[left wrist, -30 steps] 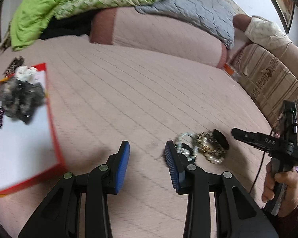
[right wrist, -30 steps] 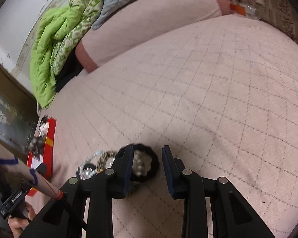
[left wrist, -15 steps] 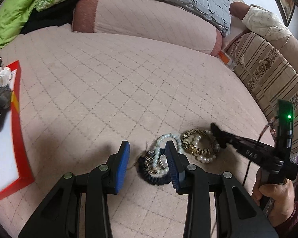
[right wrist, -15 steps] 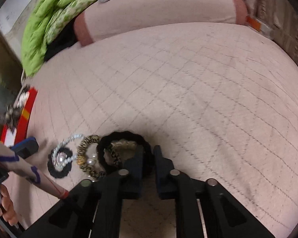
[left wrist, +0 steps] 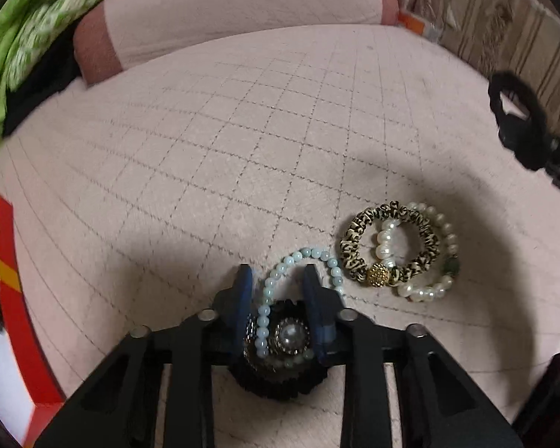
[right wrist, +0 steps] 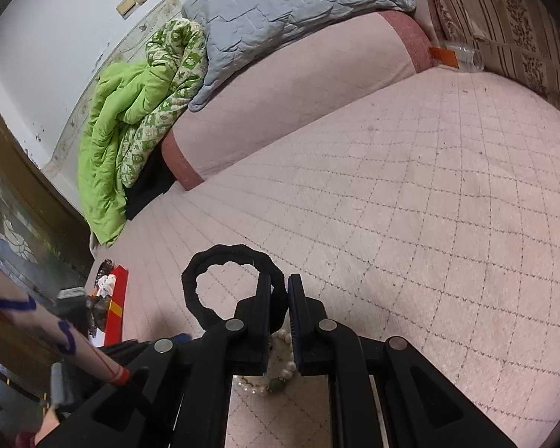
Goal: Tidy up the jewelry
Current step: 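Grasp the pale bead bracelet with the left gripper while the right gripper grasps the black hair tie, then carry the bead bracelet and black hair tie over the tray with both grippers, then open the left gripper over the tray while the right gripper releases the hair tie, then move both grippers back to the remaining jewelry on the bed, then grasp the pearl ring with the left gripper while the right gripper reaches the black beaded bracelet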
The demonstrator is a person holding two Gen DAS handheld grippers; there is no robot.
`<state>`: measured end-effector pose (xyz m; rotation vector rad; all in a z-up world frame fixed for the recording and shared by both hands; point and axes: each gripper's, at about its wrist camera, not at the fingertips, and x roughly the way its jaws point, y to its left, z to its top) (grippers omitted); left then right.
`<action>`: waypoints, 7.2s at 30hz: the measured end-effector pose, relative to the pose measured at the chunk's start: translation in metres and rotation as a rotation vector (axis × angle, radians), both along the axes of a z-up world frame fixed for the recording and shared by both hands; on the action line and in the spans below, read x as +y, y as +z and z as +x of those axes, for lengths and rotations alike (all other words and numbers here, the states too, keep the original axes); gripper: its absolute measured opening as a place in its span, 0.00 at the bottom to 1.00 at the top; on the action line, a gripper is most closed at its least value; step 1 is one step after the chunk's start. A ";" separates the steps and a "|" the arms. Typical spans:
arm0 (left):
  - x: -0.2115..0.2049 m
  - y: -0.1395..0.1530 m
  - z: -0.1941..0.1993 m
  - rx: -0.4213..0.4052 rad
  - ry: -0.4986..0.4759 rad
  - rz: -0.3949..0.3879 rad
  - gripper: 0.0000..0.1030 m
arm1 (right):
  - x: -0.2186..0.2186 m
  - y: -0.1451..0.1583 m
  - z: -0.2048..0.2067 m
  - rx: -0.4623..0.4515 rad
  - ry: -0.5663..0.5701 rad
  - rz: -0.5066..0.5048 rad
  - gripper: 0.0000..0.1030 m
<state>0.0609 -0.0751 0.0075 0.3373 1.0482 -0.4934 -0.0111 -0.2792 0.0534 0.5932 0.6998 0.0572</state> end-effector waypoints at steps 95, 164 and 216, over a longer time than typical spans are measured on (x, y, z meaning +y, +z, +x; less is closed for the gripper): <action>0.454 0.050 0.005 -0.170 0.806 -0.437 0.05 | 0.458 0.002 0.098 0.075 0.762 -0.504 0.10; 0.273 0.094 -0.051 -0.356 0.518 -0.402 0.23 | 0.163 0.020 0.026 0.022 0.318 -0.185 0.21; 0.050 0.032 -0.064 -0.064 0.091 -0.234 0.28 | 0.035 0.002 0.012 0.043 0.130 0.030 0.03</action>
